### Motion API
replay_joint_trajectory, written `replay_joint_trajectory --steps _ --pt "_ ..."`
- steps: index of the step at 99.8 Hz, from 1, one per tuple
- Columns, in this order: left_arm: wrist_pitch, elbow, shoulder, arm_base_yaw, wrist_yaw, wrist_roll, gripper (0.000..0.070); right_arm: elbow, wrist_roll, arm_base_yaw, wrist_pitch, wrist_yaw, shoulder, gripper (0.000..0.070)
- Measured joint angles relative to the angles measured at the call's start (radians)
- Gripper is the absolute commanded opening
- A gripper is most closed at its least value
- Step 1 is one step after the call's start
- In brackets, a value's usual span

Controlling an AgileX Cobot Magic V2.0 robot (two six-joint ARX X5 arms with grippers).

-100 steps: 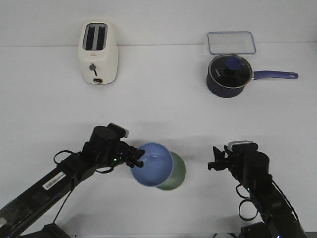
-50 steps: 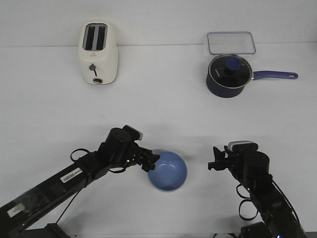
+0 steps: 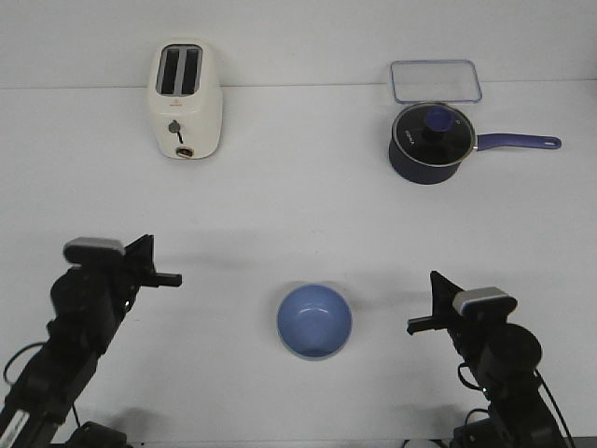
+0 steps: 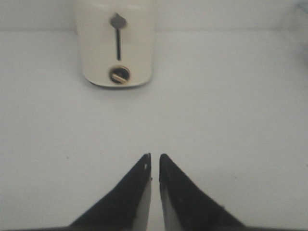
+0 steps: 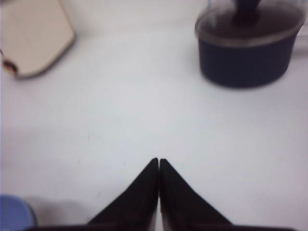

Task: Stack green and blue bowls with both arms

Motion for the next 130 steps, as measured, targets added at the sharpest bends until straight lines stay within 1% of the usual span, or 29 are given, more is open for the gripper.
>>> replay_joint_trajectory --steps 15,20,25,29,54,100,116,123,130 --pt "0.219 -0.3 -0.301 0.099 0.0 0.031 0.0012 -0.08 -0.038 0.0 0.085 0.06 -0.152 0.0" --pt "0.254 -0.37 -0.385 0.127 0.0 0.031 0.0012 -0.082 -0.041 0.0 0.095 0.082 -0.155 0.0" --pt "0.247 -0.404 -0.44 0.146 0.0 0.03 0.0013 -0.082 -0.043 0.0 0.096 0.096 -0.154 0.0" --pt "0.237 -0.41 -0.465 0.154 -0.001 0.026 0.0013 -0.082 -0.045 0.0 0.096 0.101 -0.154 0.0" --pt "0.286 -0.404 -0.559 0.159 -0.001 0.023 0.0014 -0.082 -0.05 0.0 0.105 0.103 -0.154 0.0" --pt "0.285 -0.404 -0.571 0.159 0.0 0.023 0.0014 -0.082 -0.052 0.0 0.114 0.103 -0.154 0.0" --pt "0.288 -0.423 -0.596 0.177 0.002 0.069 0.0014 -0.082 -0.052 0.0 0.114 0.103 -0.154 0.0" --pt "0.291 -0.463 -0.623 0.211 0.039 0.079 0.0015 -0.082 -0.052 0.0 0.114 0.103 -0.154 0.0" --pt "0.29 -0.516 -0.642 0.252 0.113 0.083 0.0014 -0.082 -0.052 0.0 0.114 0.103 -0.154 0.0"
